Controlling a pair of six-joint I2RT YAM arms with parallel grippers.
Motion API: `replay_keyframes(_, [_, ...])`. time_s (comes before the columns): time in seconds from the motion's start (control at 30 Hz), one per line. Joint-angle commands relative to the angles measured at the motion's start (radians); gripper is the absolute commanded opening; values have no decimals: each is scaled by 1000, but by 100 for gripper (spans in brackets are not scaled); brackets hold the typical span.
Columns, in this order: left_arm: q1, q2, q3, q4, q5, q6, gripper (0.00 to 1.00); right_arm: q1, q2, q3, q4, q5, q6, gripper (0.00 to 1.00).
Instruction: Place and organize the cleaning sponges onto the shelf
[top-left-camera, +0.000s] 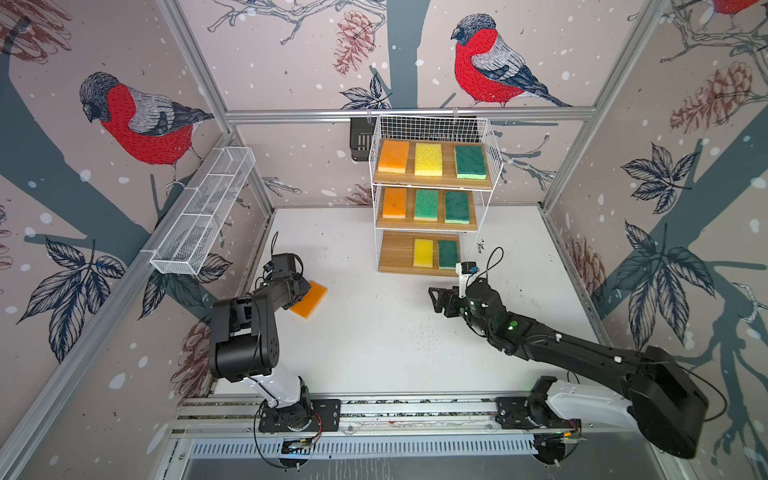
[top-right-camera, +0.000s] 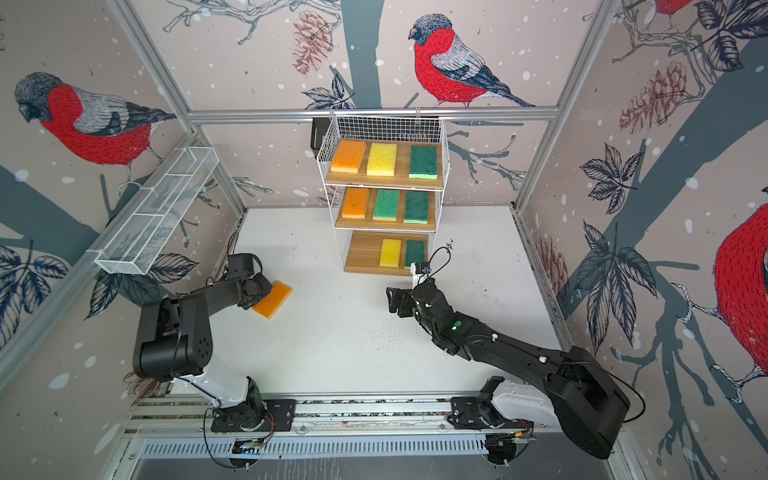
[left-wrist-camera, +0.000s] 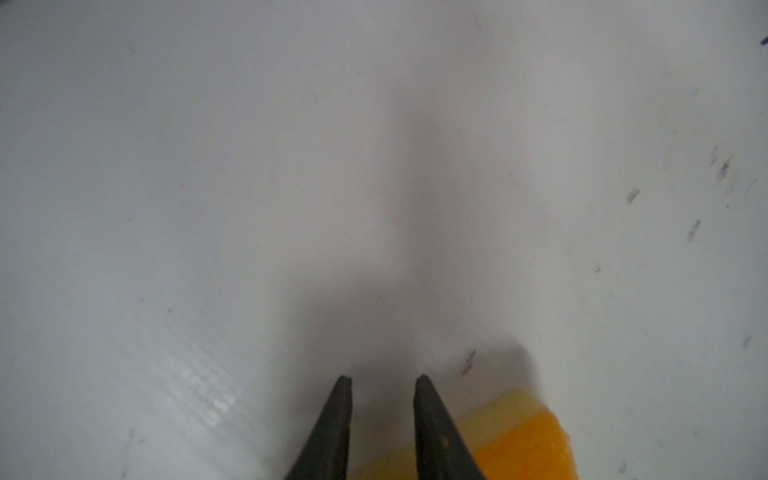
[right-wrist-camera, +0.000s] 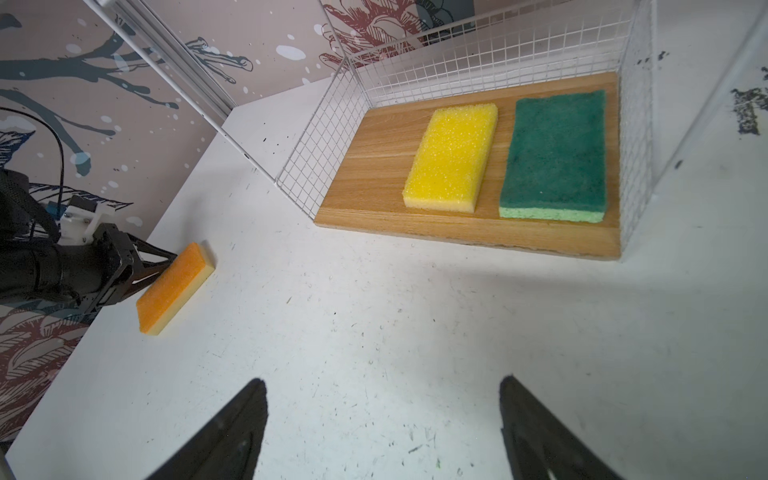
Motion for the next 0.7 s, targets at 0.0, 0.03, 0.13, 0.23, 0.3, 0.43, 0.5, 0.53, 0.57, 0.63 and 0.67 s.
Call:
replay_keyframes(0.0, [-25, -26, -33, -59, 19, -17, 29, 0, -31, -22, -2, 20, 23, 88])
replay_keyframes(0.03, [-36, -30, -40, -64, 21, -18, 30, 0, -41, -28, -4, 22, 25, 88])
replay_keyframes(0.13, [-65, -36, -56, -85, 44, -41, 30, 0, -62, -38, -15, 28, 29, 88])
replay_keyframes(0.23, [-125, -62, -75, -103, 15, -55, 31, 0, -83, -48, -18, 32, 35, 88])
replay_keyframes(0.3, [-158, -69, -81, -117, 15, -70, 31, 0, -93, -55, -16, 32, 39, 89])
replay_keyframes(0.43, [-229, -90, -100, -134, 19, -109, 32, 0, -108, -62, -22, 24, 50, 89])
replay_keyframes(0.5, [-254, -103, -110, -144, 26, -130, 32, 1, -117, -66, -28, 22, 55, 89])
replay_keyframes(0.53, [-267, -111, -115, -150, 30, -137, 32, 1, -122, -70, -30, 22, 57, 89])
replay_keyframes(0.57, [-278, -120, -117, -154, 31, -143, 32, 2, -128, -73, -32, 22, 59, 89])
replay_keyframes(0.63, [-310, -143, -128, -166, 34, -158, 33, 1, -143, -81, -36, 22, 60, 89])
replay_keyframes(0.67, [-323, -152, -129, -174, 32, -164, 33, 1, -149, -85, -36, 23, 62, 89])
